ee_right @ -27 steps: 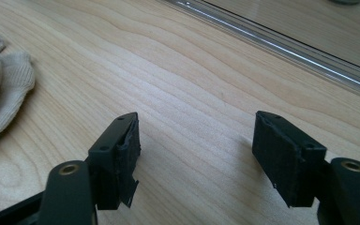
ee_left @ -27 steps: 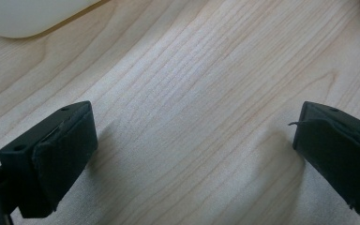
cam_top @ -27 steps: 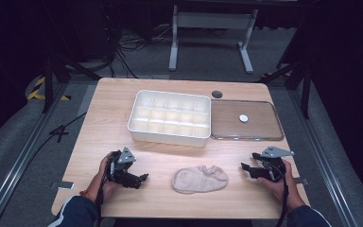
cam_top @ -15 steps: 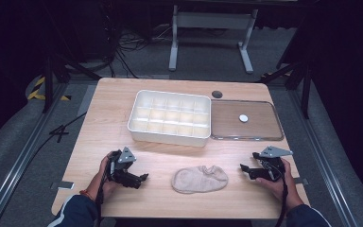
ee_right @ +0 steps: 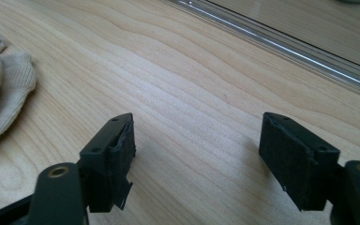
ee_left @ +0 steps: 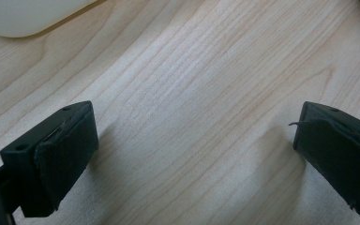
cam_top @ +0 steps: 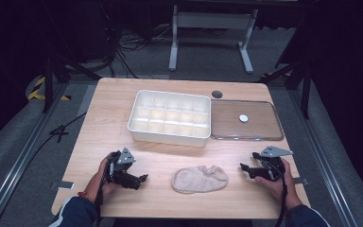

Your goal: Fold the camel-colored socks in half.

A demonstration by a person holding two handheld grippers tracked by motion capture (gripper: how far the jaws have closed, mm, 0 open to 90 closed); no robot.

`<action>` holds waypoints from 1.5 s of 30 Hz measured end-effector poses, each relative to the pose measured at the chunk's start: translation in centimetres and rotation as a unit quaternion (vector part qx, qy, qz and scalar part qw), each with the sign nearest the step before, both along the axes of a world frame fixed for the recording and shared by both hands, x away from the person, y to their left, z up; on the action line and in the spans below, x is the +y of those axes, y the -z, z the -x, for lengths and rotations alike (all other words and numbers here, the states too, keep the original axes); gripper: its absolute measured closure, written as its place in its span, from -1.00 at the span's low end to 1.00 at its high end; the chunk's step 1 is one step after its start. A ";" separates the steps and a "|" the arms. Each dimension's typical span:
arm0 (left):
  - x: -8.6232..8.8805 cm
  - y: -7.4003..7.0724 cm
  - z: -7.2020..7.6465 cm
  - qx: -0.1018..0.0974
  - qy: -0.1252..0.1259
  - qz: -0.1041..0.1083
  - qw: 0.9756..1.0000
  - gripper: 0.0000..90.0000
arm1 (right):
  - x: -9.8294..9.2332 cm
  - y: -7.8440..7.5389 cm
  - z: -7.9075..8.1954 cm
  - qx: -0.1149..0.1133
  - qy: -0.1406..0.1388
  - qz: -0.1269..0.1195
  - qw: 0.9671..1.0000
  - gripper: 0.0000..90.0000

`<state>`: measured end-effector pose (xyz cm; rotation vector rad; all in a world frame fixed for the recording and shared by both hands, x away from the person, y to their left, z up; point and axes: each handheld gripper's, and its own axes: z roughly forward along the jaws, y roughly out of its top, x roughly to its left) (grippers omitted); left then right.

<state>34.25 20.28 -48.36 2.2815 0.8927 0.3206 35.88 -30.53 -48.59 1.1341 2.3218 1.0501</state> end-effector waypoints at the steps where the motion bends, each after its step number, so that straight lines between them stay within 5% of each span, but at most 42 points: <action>1: 0.1 0.0 0.1 -0.002 0.000 0.001 1.000 -0.99 | 0.0 0.0 0.0 0.000 0.000 -0.003 1.000 -0.33; 23: 0.1 0.0 0.1 0.001 0.000 0.002 1.000 -0.99 | 2.0 -2.7 1.5 -0.042 -0.068 -0.050 0.996 0.57; 33: 0.1 0.0 0.1 0.001 0.000 0.002 1.000 -0.99 | 4.6 -3.7 2.7 -0.046 -0.129 -0.059 0.989 0.89; 45: 0.1 0.0 0.4 -0.001 -0.001 0.003 1.000 -0.99 | 11.1 -3.4 4.1 -0.030 -0.221 -0.036 0.974 0.95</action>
